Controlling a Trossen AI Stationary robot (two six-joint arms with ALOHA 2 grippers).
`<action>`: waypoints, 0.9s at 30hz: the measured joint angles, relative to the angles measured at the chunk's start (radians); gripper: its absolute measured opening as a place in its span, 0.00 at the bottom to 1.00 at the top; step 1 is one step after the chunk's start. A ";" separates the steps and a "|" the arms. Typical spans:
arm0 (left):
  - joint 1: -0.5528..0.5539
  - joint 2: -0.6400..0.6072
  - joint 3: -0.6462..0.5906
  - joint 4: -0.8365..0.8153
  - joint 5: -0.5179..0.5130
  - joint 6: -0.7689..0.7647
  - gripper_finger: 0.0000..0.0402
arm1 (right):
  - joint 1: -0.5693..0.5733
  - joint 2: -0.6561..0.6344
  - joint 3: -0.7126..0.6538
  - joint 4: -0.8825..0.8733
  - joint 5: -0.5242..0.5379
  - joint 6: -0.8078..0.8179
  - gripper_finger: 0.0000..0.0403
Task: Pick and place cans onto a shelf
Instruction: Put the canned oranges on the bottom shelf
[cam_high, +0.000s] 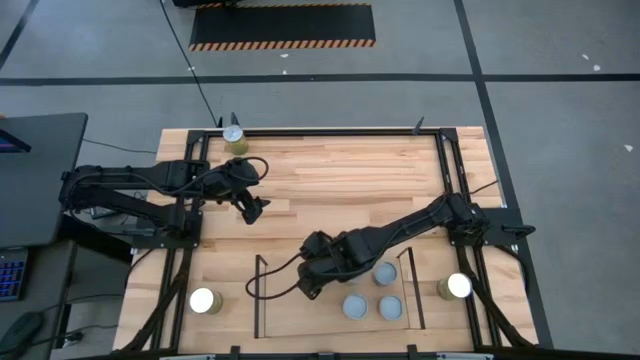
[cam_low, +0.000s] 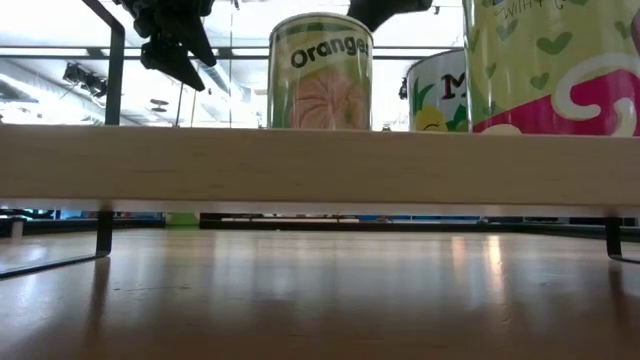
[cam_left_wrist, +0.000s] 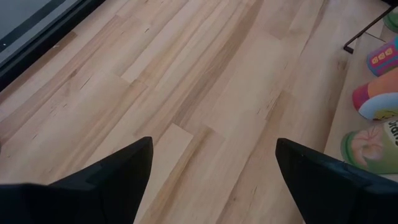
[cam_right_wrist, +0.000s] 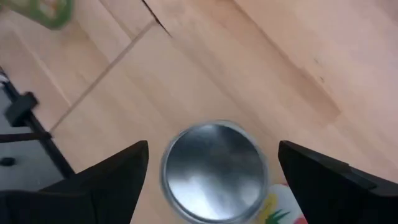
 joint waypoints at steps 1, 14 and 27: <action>0.000 0.000 0.000 0.000 0.000 -0.004 0.86 | -0.001 -0.011 0.000 -0.001 0.007 -0.006 0.91; 0.000 0.000 0.000 0.000 0.000 -0.012 0.86 | -0.031 -0.103 -0.012 -0.238 0.122 -0.220 0.79; 0.000 0.000 0.000 -0.002 0.000 -0.023 0.86 | -0.047 -0.100 -0.173 -0.135 0.038 -0.287 0.53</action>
